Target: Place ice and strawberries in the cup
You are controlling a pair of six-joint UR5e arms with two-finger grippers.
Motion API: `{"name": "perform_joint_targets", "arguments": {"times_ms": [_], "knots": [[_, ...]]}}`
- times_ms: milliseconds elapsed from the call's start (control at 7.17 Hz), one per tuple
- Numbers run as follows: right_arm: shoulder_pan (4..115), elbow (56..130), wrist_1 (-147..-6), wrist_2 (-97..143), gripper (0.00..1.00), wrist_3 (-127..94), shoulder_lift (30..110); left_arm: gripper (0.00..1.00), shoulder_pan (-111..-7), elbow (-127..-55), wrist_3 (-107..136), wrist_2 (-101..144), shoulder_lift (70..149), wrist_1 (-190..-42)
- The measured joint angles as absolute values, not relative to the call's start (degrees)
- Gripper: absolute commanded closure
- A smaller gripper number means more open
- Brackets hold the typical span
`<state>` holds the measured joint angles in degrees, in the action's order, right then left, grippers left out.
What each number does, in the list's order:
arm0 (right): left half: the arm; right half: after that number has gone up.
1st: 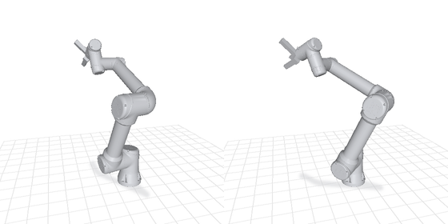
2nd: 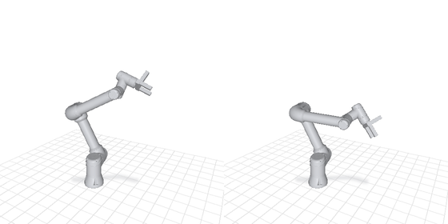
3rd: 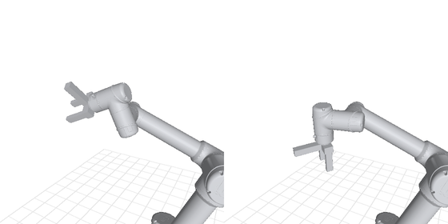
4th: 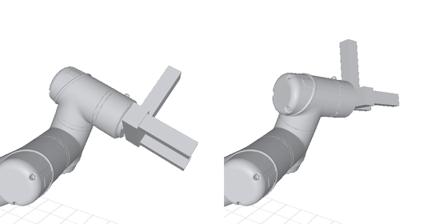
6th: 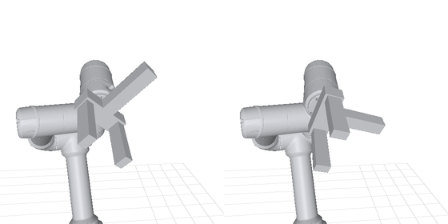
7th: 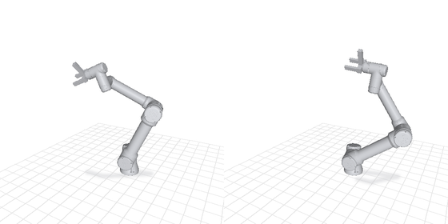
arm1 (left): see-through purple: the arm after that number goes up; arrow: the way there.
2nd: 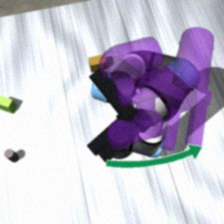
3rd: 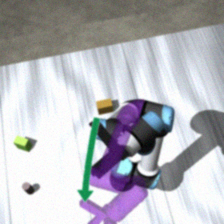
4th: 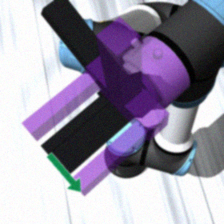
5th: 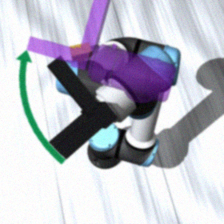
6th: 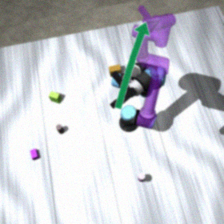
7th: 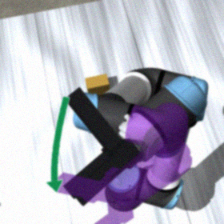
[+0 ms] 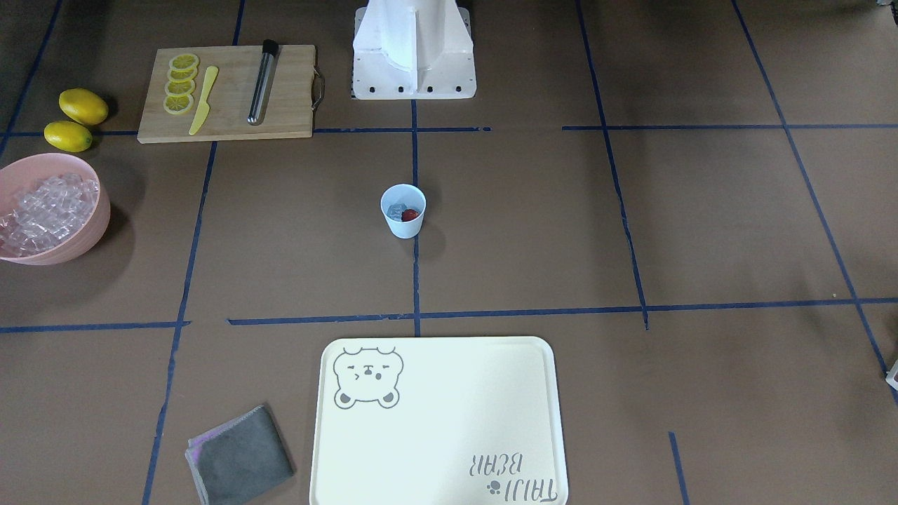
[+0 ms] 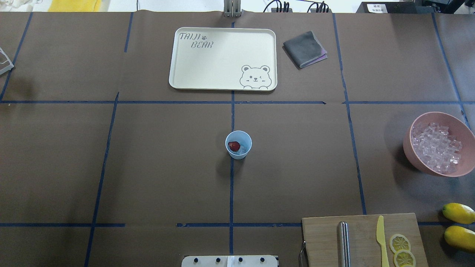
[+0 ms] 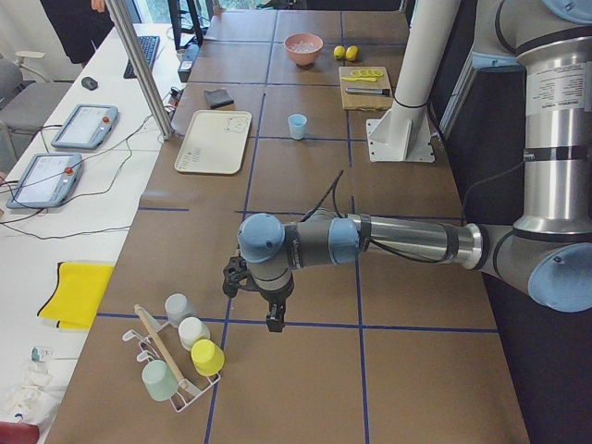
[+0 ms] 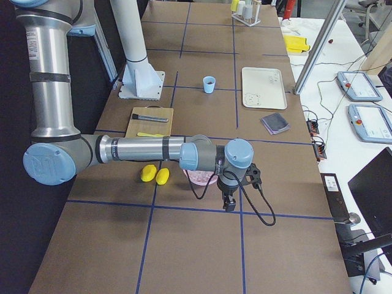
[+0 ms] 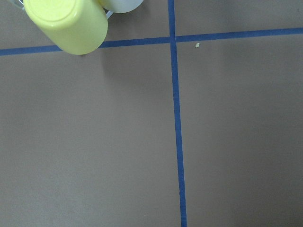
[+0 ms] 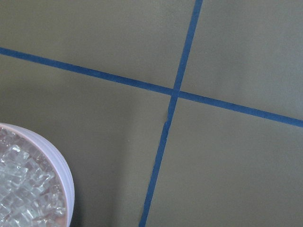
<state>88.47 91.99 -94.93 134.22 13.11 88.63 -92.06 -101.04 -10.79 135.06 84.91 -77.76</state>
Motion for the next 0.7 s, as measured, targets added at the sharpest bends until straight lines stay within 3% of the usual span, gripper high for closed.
{"name": "perform_joint_targets", "arguments": {"times_ms": [697], "knots": [[88.49,92.21,-94.95,134.91,0.00,12.98,88.51,0.00,-91.28,-100.68,-10.84,134.58,84.69,-77.89]]}}
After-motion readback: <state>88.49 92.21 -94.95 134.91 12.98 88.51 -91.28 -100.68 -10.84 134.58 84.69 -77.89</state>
